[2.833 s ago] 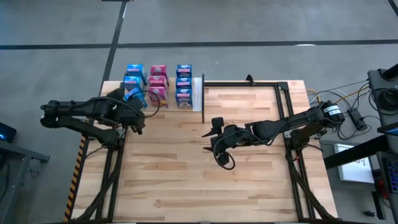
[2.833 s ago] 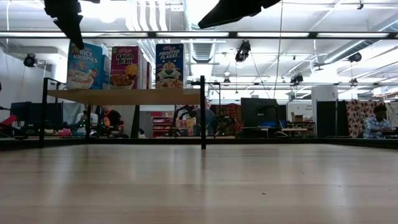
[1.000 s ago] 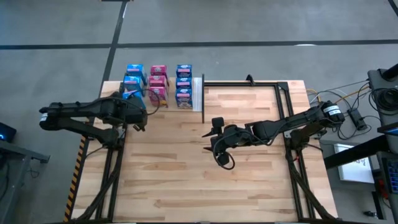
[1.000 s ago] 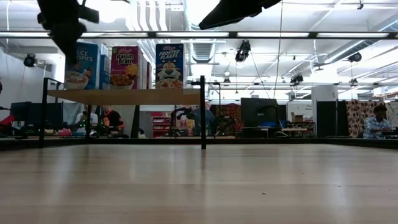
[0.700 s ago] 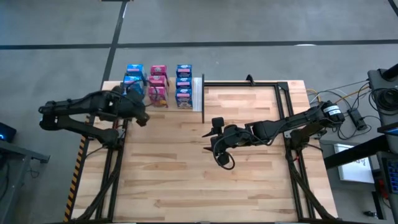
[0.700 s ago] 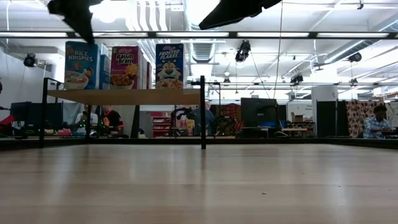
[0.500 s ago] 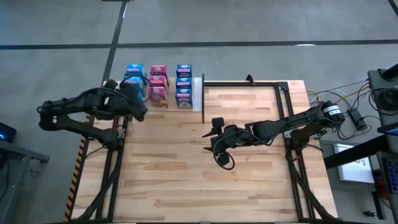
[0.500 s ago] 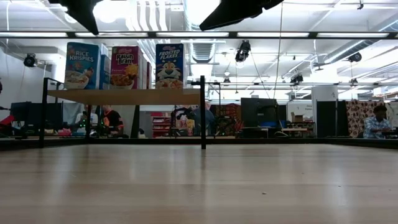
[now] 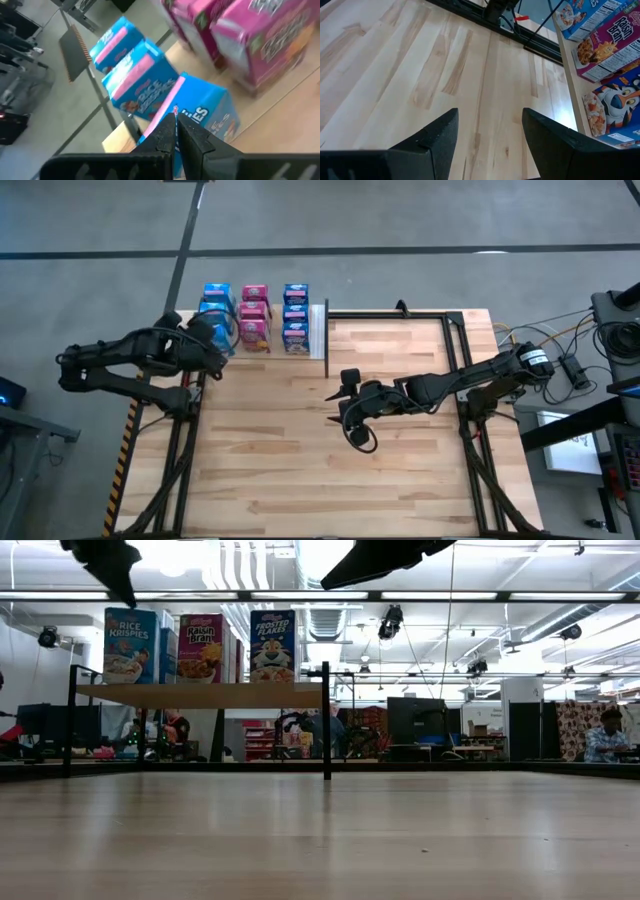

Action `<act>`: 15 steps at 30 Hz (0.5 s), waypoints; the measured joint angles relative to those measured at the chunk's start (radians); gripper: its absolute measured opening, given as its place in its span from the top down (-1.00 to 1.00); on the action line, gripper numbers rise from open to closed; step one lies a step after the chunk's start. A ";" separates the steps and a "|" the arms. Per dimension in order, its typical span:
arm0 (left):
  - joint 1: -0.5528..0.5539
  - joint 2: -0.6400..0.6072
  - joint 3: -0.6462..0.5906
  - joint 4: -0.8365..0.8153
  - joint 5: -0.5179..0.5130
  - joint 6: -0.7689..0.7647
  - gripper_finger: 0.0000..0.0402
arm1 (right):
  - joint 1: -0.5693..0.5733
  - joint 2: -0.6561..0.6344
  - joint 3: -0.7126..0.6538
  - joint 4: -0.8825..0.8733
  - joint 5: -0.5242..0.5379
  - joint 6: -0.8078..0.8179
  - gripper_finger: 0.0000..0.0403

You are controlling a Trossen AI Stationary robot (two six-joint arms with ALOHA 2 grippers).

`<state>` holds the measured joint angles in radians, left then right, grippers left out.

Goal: Stack cereal on shelf
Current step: Put the light blue cereal box on the shelf

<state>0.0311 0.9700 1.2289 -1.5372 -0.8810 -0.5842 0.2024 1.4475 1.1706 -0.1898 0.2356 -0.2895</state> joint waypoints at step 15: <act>-0.002 -0.017 -0.092 0.011 -0.085 0.053 1.00 | 0.000 0.000 0.000 0.000 0.000 0.000 -0.04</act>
<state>0.0294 0.9535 1.1366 -1.5262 -0.9660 -0.5315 0.2024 1.4479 1.1706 -0.1894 0.2356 -0.2893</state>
